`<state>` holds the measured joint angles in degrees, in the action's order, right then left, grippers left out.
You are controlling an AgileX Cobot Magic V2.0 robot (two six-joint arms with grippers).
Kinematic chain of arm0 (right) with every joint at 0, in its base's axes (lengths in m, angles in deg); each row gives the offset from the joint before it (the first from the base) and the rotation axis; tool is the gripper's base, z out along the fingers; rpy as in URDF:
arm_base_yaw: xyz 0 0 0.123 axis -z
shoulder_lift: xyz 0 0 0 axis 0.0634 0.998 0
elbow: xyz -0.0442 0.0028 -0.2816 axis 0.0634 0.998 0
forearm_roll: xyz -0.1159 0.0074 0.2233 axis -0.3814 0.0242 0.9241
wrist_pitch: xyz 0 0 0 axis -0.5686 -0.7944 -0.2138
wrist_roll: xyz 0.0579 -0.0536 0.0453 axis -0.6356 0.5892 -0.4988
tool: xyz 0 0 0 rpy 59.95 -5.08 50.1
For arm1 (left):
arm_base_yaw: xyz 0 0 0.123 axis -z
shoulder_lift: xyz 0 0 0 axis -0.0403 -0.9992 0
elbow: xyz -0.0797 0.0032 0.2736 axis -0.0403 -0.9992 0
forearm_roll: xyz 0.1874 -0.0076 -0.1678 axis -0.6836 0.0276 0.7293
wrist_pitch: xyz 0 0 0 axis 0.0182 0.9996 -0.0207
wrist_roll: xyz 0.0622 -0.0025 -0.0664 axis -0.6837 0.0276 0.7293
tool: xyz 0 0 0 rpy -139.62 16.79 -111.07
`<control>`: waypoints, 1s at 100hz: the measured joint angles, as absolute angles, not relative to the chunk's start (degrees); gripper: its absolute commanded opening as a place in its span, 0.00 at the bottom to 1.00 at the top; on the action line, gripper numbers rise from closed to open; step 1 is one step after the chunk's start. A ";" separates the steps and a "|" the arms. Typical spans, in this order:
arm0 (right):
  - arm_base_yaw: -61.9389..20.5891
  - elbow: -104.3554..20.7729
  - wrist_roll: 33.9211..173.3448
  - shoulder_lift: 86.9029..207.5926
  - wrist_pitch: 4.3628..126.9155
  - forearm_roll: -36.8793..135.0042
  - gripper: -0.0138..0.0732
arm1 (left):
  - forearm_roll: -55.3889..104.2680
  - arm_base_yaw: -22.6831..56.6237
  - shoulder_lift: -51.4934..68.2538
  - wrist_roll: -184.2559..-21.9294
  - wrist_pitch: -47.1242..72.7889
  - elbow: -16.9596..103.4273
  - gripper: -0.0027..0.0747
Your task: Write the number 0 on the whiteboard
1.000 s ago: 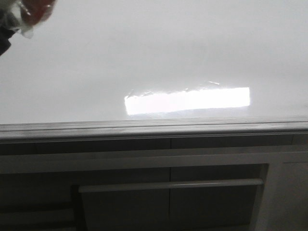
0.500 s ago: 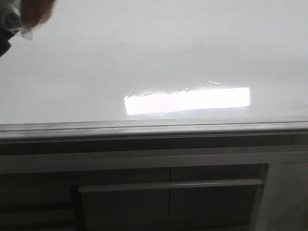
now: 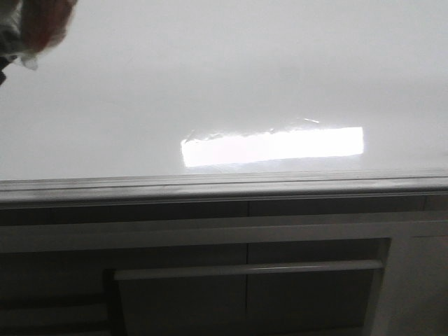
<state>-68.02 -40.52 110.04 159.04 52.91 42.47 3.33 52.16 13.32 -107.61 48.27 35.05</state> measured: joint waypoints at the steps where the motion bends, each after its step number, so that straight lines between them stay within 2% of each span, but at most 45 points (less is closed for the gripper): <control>1: -68.02 -40.52 110.04 159.04 52.92 42.45 0.53 | 3.33 52.16 13.32 -107.61 48.27 35.05 0.01; 9: -68.02 -40.52 110.04 159.04 52.92 42.94 0.53 | 3.33 52.16 13.32 -107.61 48.27 35.05 0.01; 16: -68.02 -40.52 110.04 159.04 52.79 43.66 0.48 | 3.33 52.16 13.32 -107.61 48.27 35.05 0.01; 40: -68.02 -40.52 110.04 159.04 52.66 44.26 0.18 | 4.22 52.29 13.32 -107.72 49.42 34.94 0.01; 52: -68.02 -40.52 110.24 159.04 52.88 44.04 0.08 | 5.38 52.29 13.32 -106.77 49.82 34.84 0.01; 86: -68.02 -40.62 110.24 159.04 52.58 44.04 0.07 | 5.74 52.29 13.32 -106.53 49.91 34.71 0.01; 93: -68.02 -40.61 110.28 159.04 52.44 44.04 0.07 | 5.74 52.29 13.32 -106.29 49.91 34.71 0.07; 100: -68.02 -40.65 110.28 159.04 52.44 43.89 0.08 | 5.74 52.29 13.66 -105.87 49.91 34.71 0.19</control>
<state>-68.02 -40.65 110.28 159.04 52.44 43.89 5.74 52.29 13.66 -105.87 49.91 34.71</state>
